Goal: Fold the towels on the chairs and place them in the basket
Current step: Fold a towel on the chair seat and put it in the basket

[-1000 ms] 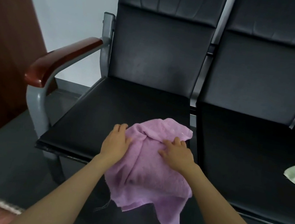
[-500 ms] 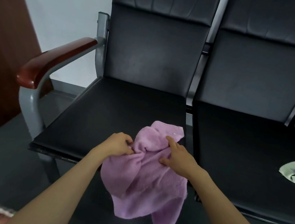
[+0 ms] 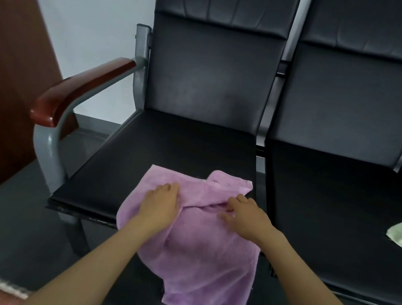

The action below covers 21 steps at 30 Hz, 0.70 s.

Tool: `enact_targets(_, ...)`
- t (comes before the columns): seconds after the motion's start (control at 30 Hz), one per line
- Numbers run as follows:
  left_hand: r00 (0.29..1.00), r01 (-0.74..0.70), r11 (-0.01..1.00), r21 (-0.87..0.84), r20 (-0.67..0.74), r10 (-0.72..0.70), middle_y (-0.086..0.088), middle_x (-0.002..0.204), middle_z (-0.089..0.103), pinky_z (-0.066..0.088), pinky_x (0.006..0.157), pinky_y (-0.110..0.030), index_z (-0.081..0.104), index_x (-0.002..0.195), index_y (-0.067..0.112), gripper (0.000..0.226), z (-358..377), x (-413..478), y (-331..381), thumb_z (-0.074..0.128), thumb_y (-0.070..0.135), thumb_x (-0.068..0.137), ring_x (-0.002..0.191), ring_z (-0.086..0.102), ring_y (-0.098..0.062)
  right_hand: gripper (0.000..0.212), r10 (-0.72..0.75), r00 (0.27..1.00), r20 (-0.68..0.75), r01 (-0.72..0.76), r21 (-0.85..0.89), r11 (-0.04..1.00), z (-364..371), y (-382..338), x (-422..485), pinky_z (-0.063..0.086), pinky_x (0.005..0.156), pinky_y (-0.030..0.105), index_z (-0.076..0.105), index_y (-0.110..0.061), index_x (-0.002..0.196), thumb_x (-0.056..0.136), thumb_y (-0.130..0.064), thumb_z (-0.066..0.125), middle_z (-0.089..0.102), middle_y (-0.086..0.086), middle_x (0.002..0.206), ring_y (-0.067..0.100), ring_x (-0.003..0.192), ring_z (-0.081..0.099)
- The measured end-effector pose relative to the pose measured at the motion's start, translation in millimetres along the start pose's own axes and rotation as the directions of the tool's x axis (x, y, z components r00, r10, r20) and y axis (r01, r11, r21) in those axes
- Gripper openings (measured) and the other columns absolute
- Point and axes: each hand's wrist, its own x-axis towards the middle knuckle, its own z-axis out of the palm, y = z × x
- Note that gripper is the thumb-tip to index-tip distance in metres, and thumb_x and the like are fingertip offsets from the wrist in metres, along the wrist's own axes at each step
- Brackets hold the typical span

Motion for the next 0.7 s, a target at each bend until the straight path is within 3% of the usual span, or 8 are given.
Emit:
enact_targets(0.07, 0.995, -0.022, 0.996, 0.081, 0.098, 0.014, -0.007, 0.130, 0.046, 0.040, 0.092, -0.036, 0.043, 0.128, 0.016, 0.034, -0.3, -2.8, -1.3, 0.032, 0.033, 0.100, 0.114, 0.046, -0.022, 0.030, 0.012, 0.999, -0.045, -0.012, 0.006, 1.000, 1.2, -2.5, 2.5, 0.046, 0.079, 0.032, 0.049, -0.019, 0.106, 0.099, -0.045, 0.034, 0.048, -0.002, 0.106, 0.015, 0.093, 0.046)
enact_targets(0.2, 0.927, 0.094, 0.995, 0.030, 0.361, -0.099, -0.005, 0.158, 0.004, 0.010, 0.116, -0.047, 0.016, 0.151, 0.027, 0.070, -4.3, -1.5, -14.6, 0.039, 0.059, 0.092, 0.145, 0.010, -0.027, 0.038, 0.107, 0.984, -0.142, -0.076, 0.205, 0.976, 4.8, -4.1, 13.0, 0.046, 0.065, 0.031, 0.036, -0.018, 0.136, 0.099, -0.027, 0.038, 0.056, 0.005, 0.109, 0.020, 0.085, 0.056)
enact_targets(0.3, 0.883, 0.133, 0.991, 0.013, 0.453, -0.124, -0.002, 0.159, -0.013, -0.002, 0.117, -0.049, 0.001, 0.152, 0.033, 0.096, -10.0, 0.7, -16.6, 0.049, 0.073, 0.078, 0.147, -0.009, -0.025, 0.047, 0.211, 0.970, -0.117, -0.172, 0.280, 0.944, 4.2, -5.1, 24.5, 0.050, 0.071, 0.035, 0.026, -0.018, 0.143, 0.099, -0.027, 0.038, 0.061, 0.009, 0.108, 0.023, 0.088, 0.061)
enact_targets(0.37, 0.879, 0.137, 0.991, -0.002, 0.461, -0.120, -0.002, 0.159, -0.009, 0.000, 0.117, -0.044, -0.001, 0.152, 0.028, 0.107, -15.7, 0.0, -12.5, 0.056, 0.074, 0.073, 0.147, -0.006, -0.023, 0.055, 0.212, 0.972, -0.105, -0.170, 0.310, 0.935, 2.9, -7.4, 31.4, 0.050, 0.080, 0.036, 0.025, -0.019, 0.146, 0.096, -0.030, 0.045, 0.056, 0.009, 0.123, 0.025, 0.100, 0.060)
enact_targets(0.47, 0.922, 0.200, 0.978, -0.062, 0.351, -0.166, -0.004, 0.159, 0.004, 0.005, 0.116, -0.039, 0.007, 0.152, 0.023, 0.103, -18.4, 5.8, -13.7, 0.059, 0.069, 0.076, 0.146, 0.004, -0.022, 0.072, 0.020, 0.991, -0.134, 0.034, 0.391, 0.920, 3.3, -17.9, 34.2, 0.049, 0.091, 0.035, 0.014, -0.029, 0.150, 0.091, -0.027, 0.056, 0.041, 0.006, 0.144, 0.022, 0.116, 0.054)
enact_targets(0.57, 0.895, 0.373, 0.926, -0.066, 0.289, -0.340, -0.008, 0.158, -0.014, -0.002, 0.118, -0.047, -0.011, 0.151, 0.021, 0.106, -6.4, 11.8, -23.5, 0.042, 0.078, 0.079, 0.146, -0.009, -0.025, 0.071, -0.174, 0.985, -0.006, 0.165, 0.354, 0.921, 2.4, -32.5, 28.4, 0.048, 0.093, 0.034, 0.011, -0.036, 0.148, 0.092, -0.034, 0.055, 0.044, 0.005, 0.141, 0.021, 0.113, 0.056)
enact_targets(0.63, 0.858, 0.460, 0.887, -0.034, 0.276, -0.434, -0.011, 0.155, -0.026, -0.009, 0.116, -0.052, -0.024, 0.147, 0.015, 0.105, 1.6, 16.6, -29.1, 0.030, 0.079, 0.082, 0.144, -0.019, -0.027, 0.072, -0.145, 0.989, 0.007, 0.141, 0.191, 0.972, 1.1, -34.0, 29.2, 0.051, 0.086, 0.035, 0.004, -0.037, 0.148, 0.094, -0.036, 0.051, 0.045, 0.006, 0.139, 0.021, 0.102, 0.059)
enact_targets(0.7, 0.840, 0.487, 0.873, 0.011, 0.266, -0.472, -0.013, 0.154, -0.027, -0.011, 0.114, -0.055, -0.025, 0.146, 0.012, 0.101, 4.0, 17.3, -28.1, 0.023, 0.077, 0.085, 0.144, -0.021, -0.030, 0.069, 0.000, 1.000, 0.009, 0.001, -0.010, 1.000, 0.6, -30.2, 28.7, 0.050, 0.078, 0.034, 0.000, -0.033, 0.150, 0.097, -0.040, 0.044, 0.035, 0.012, 0.143, 0.025, 0.099, 0.059)
